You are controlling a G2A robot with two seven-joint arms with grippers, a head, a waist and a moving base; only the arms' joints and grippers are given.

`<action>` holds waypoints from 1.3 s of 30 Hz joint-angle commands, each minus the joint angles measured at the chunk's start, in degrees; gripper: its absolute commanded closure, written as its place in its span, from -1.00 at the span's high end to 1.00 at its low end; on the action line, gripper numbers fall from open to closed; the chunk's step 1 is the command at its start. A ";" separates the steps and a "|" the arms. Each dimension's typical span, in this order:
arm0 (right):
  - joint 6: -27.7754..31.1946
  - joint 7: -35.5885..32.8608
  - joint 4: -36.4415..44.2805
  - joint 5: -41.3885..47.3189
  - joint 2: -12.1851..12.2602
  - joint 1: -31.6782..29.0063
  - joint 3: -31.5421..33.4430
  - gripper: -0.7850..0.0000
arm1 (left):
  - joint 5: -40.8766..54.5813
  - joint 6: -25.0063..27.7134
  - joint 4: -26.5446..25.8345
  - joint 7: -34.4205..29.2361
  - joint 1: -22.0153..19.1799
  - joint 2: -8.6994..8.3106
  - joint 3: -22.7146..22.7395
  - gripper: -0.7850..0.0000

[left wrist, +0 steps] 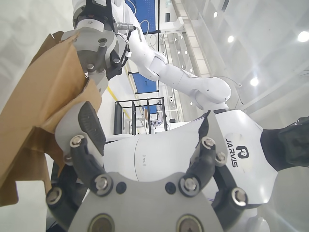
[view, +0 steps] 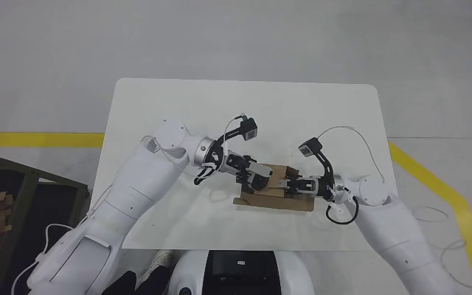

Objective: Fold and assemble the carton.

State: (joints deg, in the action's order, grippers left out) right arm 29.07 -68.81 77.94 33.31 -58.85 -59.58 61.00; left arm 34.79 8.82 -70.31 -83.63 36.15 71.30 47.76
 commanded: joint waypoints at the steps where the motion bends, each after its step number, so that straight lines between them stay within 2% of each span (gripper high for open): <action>1: -0.06 0.03 0.12 -0.11 -0.01 -0.09 0.11 -1.00 | 0.02 -0.09 -0.26 -0.05 0.04 -0.03 0.23 1.00; 22: -0.69 -0.15 2.38 1.23 0.20 -1.27 3.34 -1.00 | -0.31 0.21 -3.83 1.96 4.25 -1.83 6.59 1.00; 31: -1.18 -0.96 3.65 1.72 0.27 -2.10 4.12 -1.00 | -1.17 -0.21 -3.16 3.43 6.12 -2.83 9.77 1.00; 39: -1.54 -3.53 5.33 1.08 0.19 -2.20 3.50 -1.00 | -1.97 -0.35 -3.22 4.12 6.31 -3.18 10.75 1.00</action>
State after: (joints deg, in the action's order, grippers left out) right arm 27.52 -72.15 83.13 34.57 -58.64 -61.76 64.61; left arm 32.85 8.52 -73.48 -79.51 42.50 68.14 58.50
